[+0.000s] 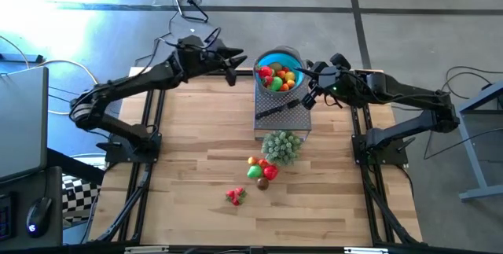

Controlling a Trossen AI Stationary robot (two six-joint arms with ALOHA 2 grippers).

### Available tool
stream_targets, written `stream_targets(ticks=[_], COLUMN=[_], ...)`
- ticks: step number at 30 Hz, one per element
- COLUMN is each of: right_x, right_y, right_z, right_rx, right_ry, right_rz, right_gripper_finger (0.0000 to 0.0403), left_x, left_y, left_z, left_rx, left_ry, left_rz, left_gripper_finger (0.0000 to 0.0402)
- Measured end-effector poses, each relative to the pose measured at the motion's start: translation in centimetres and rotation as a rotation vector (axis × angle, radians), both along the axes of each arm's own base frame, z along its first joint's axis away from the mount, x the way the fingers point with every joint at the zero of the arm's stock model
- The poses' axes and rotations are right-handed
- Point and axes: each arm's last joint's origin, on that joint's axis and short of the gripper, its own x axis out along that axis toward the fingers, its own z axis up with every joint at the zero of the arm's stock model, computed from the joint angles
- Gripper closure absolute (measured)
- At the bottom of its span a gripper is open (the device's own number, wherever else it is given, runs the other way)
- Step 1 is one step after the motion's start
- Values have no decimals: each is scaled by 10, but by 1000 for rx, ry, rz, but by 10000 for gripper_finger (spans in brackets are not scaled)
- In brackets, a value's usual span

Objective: Pick & Place Fruit
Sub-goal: Put the red strawberry into the blue strainer bowl

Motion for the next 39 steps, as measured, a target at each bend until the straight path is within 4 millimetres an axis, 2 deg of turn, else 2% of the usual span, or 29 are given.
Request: stream_targets(ticks=[5,9,17,25,39], right_x=[1,1,4,7,15], right_y=[0,1,7,27,57], right_z=[0,0,-1,-1,8], right_rx=[4,14,91,118,112], right_ry=[8,5,-9,-12,-125], right_rz=[33,59,169,279,405], right_gripper_finger=[398,398,398,398,398], left_x=[-17,-22,-11,-5,-18], left_y=[-17,-32,-77,-121,-198], left_z=[5,6,6,-3,-17], left_rx=[-43,-58,-36,-134,-204], left_ry=[77,119,157,215,308], left_rz=[-16,-32,-93,-168,-145], left_gripper_finger=[275,275,275,275,275])
